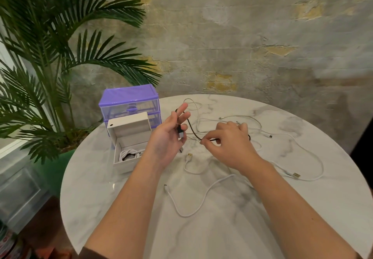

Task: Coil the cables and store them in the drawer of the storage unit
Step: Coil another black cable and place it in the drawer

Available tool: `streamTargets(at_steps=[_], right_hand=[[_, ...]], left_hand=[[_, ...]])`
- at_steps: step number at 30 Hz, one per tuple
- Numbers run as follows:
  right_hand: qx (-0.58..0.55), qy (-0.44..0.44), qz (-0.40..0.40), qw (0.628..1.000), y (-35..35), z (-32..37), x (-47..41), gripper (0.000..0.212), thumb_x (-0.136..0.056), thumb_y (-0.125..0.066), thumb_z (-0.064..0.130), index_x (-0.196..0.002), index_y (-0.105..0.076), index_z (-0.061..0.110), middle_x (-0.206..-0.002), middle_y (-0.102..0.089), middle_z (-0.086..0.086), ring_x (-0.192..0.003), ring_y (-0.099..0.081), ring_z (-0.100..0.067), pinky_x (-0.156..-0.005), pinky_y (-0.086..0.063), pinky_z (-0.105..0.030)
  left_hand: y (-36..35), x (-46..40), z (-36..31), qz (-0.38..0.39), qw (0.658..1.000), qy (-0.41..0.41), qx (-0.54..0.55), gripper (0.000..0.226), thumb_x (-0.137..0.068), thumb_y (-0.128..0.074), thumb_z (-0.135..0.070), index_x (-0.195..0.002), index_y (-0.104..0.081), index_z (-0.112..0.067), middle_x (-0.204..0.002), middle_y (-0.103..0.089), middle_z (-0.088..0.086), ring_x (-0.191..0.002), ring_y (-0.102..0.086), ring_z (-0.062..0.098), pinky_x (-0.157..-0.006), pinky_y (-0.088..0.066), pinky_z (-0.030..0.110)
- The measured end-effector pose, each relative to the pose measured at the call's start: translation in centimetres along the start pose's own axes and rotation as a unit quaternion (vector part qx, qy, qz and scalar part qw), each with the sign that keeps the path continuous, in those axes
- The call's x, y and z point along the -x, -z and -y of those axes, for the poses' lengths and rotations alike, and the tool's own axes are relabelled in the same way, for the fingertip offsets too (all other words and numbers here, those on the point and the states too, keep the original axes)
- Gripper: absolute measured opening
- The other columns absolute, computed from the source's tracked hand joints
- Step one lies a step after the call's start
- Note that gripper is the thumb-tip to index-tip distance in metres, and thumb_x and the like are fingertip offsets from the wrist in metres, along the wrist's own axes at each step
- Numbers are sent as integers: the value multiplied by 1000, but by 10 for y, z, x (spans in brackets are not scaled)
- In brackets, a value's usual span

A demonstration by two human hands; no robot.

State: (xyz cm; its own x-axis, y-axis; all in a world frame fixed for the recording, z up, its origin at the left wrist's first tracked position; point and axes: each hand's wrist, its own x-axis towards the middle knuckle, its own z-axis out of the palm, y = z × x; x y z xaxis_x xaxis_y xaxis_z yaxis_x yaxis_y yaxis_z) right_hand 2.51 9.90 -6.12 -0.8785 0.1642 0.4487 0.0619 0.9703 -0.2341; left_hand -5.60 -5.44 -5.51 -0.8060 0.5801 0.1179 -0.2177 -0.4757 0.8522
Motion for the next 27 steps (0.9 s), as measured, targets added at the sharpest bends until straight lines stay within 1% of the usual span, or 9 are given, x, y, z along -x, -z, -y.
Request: streamTargets(at_steps=[4, 7, 9, 12, 15, 18, 21, 25, 27], right_hand=[[-68, 38, -52, 996, 4, 5, 3, 20, -87, -57, 40, -74, -72, 35, -66, -43, 11, -82, -40, -10, -76, -16, -31], [-127, 50, -65, 989, 6, 9, 6, 26, -84, -57, 37, -59, -56, 33, -60, -41, 10, -77, -40, -10, -73, -18, -32], [-169, 49, -68, 982, 8, 12, 7, 29, -83, -51, 38, -55, -46, 31, -59, -42, 8, -76, -41, -11, -78, -23, -30], [-205, 60, -68, 975, 11, 16, 8, 33, -79, -38, 40, -58, -51, 18, -61, -48, 2, -74, -43, -14, -81, -24, -28], [-208, 71, -56, 974, 11, 18, 9, 36, -76, -34, 39, -60, -51, 11, -62, -49, -1, -73, -43, -15, -81, -25, -31], [-200, 77, -32, 976, 10, 17, 9, 36, -72, -34, 41, -58, -51, 12, -60, -48, 0, -72, -43, -15, -82, -27, -32], [-217, 84, -14, 973, 10, 17, 9, 35, -70, -35, 41, -56, -52, 13, -58, -46, 2, -72, -44, -14, -83, -27, -31], [-292, 59, -58, 953, 14, 15, 10, 26, -81, -49, 27, -60, -56, 13, -60, -51, 11, -71, -47, -7, -80, -28, -32], [-340, 40, -94, 935, 16, 10, 9, 25, -85, -54, 28, -63, -61, 17, -63, -54, 11, -68, -49, -7, -80, -32, -35]], left_hand=[[-6, 1, 4, -49, 987, -66, -137, 33, -101, -42, -37, -129, -58, -31, -112, -71, -7, -70, -56, 2, -72, -38, 18], [-8, 2, 6, -58, 968, -102, -220, 32, -102, -41, -34, -129, -57, -30, -110, -72, -5, -84, -67, 6, -68, -42, 12], [-9, 2, 6, -74, 961, -112, -242, 30, -102, -43, -31, -124, -62, -26, -107, -74, -4, -88, -70, 7, -68, -45, 10], [-9, 1, 8, -76, 969, -110, -207, 27, -101, -45, -28, -112, -66, -15, -103, -75, 0, -93, -71, 13, -76, -50, 17], [-12, 1, 8, -53, 983, -106, -139, 30, -103, -38, -32, -104, -63, -15, -107, -74, 2, -101, -70, 19, -90, -47, 30], [-15, 3, 5, -47, 992, -89, -76, 32, -105, -30, -33, -99, -55, -16, -110, -73, 1, -104, -69, 17, -84, -45, 27], [-13, 2, 5, -40, 994, -81, -60, 32, -105, -29, -34, -104, -54, -14, -112, -72, 1, -108, -67, 18, -92, -45, 31], [-13, 2, 13, -29, 971, -102, -213, 32, -104, -38, -27, -109, -62, -7, -96, -76, -3, -94, -70, 10, -84, -52, 23], [-14, 2, 16, -17, 953, -104, -285, 32, -103, -41, -24, -107, -67, -5, -93, -75, 0, -93, -70, 13, -85, -53, 24]])
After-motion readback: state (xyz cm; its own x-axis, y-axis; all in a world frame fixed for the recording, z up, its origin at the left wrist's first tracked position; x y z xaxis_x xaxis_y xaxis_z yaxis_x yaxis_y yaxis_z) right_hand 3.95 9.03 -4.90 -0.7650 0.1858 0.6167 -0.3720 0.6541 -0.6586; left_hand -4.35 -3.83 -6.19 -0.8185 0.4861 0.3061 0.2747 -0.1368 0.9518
